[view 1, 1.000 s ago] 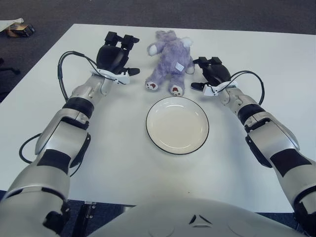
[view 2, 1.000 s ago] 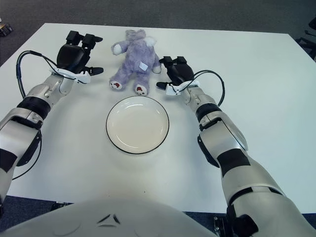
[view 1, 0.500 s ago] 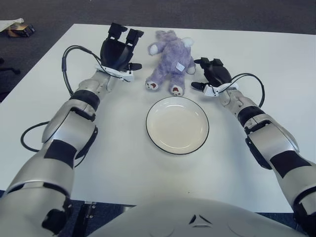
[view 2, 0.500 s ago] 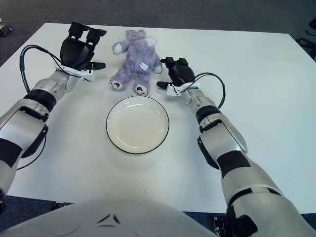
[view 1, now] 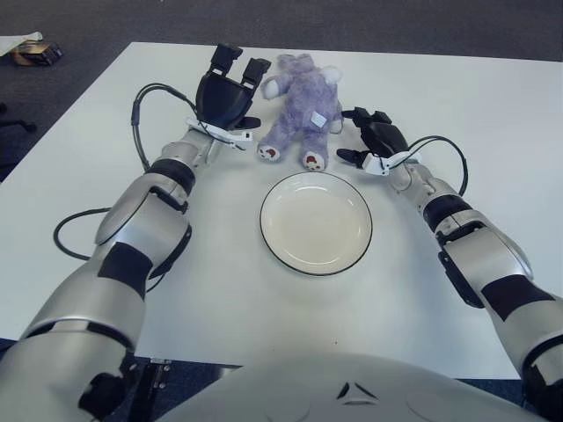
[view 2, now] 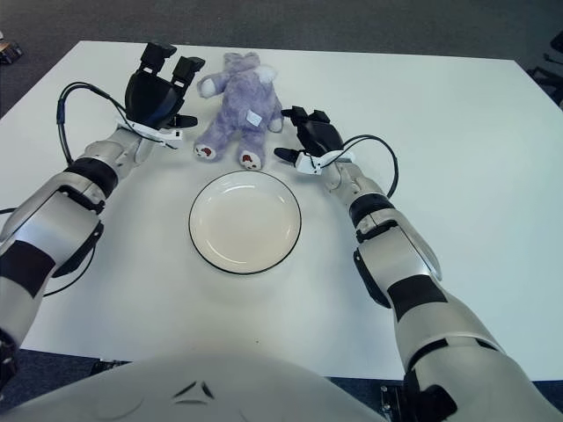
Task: Put the doll into the plate.
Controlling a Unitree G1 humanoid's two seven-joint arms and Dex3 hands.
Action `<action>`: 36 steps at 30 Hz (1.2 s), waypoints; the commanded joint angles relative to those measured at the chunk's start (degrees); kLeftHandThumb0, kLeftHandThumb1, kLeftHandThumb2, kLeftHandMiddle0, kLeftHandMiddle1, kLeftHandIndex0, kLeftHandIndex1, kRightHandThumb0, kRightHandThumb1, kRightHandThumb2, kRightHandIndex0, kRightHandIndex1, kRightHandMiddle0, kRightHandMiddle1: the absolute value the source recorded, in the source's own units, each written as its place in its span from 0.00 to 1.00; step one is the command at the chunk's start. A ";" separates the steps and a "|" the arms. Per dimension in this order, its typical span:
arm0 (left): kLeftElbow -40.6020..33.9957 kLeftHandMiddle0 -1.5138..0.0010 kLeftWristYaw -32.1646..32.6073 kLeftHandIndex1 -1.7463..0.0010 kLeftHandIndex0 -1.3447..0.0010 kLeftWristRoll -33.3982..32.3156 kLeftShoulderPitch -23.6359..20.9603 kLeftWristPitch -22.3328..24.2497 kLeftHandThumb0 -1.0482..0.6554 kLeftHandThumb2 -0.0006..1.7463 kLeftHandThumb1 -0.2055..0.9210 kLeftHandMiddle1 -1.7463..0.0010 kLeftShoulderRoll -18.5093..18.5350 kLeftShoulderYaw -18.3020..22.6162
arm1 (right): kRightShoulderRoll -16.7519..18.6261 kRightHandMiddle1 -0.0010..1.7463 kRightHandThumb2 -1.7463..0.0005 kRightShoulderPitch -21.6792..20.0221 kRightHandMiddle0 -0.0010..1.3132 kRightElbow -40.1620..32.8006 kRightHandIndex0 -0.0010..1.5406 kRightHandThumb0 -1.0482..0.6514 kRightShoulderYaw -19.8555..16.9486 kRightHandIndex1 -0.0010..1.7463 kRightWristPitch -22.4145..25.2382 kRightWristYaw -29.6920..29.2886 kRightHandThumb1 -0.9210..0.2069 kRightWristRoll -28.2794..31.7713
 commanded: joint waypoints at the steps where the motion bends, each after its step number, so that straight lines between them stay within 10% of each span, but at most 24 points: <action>1: 0.73 1.00 0.31 0.52 1.00 0.63 -3.16 0.46 0.34 0.58 0.47 0.47 -1.77 -1.18 | 0.19 0.38 0.65 2.56 0.00 -2.26 0.00 0.25 0.94 0.61 -0.35 1.73 0.08 -0.74; 21: 1.68 1.00 2.87 0.46 1.00 0.50 -3.22 -6.88 0.32 0.57 0.45 0.43 -3.22 -2.45 | -2.94 0.40 0.64 11.21 0.00 -23.27 0.00 0.25 -2.81 0.67 3.45 13.40 0.10 3.30; 29: 2.06 1.00 3.35 0.49 1.00 0.33 -2.99 -8.75 0.32 0.57 0.44 0.45 -3.32 -2.83 | -5.54 0.85 0.52 18.90 0.00 -41.76 0.17 0.28 -4.51 0.79 10.27 24.27 0.24 5.50; 36: 2.26 1.00 2.73 0.50 1.00 0.02 -2.77 -8.41 0.33 0.57 0.43 0.44 -3.51 -2.68 | -7.21 0.96 0.43 24.22 0.00 -54.90 0.22 0.32 -6.49 0.86 16.99 33.23 0.32 8.43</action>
